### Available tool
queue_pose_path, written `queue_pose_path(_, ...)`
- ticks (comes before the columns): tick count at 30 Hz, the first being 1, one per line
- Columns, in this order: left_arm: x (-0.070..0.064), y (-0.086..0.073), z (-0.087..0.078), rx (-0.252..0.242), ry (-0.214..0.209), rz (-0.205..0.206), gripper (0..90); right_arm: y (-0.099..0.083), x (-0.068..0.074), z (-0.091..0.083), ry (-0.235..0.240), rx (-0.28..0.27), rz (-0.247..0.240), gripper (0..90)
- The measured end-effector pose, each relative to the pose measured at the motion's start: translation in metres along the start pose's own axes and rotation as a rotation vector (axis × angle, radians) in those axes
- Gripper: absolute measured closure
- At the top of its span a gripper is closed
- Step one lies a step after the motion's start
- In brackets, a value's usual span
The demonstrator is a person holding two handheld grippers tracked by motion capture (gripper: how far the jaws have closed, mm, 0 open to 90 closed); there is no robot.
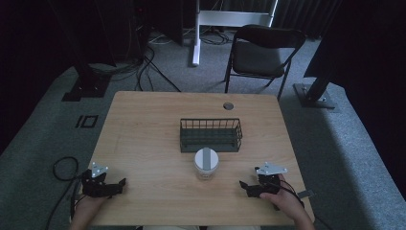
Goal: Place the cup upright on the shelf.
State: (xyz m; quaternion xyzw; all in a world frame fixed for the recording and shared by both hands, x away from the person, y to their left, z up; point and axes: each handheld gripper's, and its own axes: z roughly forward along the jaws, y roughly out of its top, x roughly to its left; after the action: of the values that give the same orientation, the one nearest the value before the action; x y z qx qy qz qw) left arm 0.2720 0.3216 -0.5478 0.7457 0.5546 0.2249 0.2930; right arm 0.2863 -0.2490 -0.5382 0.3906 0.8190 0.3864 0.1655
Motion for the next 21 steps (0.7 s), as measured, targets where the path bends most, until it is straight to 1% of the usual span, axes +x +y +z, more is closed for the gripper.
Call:
queue_pose_path(8, 0.0, 0.0, 0.0, 0.0, 0.0, -0.001, 0.5, 0.01, 0.013, 0.008, 0.036, -0.015, -0.026, 11.5)
queue_pose_path(10, 0.0, 0.0, 0.0, 0.0, 0.0, -0.001, 0.5, 0.011, 0.015, 0.009, 0.038, -0.018, -0.03, 11.5)
queue_pose_path(12, 0.0, 0.0, 0.0, 0.0, 0.0, 0.0, 0.5, 0.013, 0.019, 0.012, 0.047, -0.027, -0.027, 11.5)
queue_pose_path(13, 0.0, 0.0, 0.0, 0.0, 0.0, -0.001, 0.5, 0.015, 0.022, 0.015, 0.057, -0.028, -0.033, 11.5)
queue_pose_path(15, 0.0, 0.0, 0.0, 0.0, 0.0, -0.001, 0.5, 0.016, 0.024, 0.017, 0.06, -0.031, -0.034, 11.5)
queue_pose_path(16, 0.0, 0.0, 0.0, 0.0, 0.0, -0.001, 0.5, 0.018, 0.028, 0.019, 0.07, -0.033, -0.044, 11.5)
queue_pose_path(18, 0.0, 0.0, 0.0, -0.001, 0.0, -0.001, 0.5, 0.019, 0.029, 0.02, 0.07, -0.035, -0.041, 11.5)
queue_pose_path(21, 0.0, 0.0, 0.0, 0.0, 0.0, -0.001, 0.5, 0.023, 0.034, 0.023, 0.084, -0.048, -0.051, 11.5)
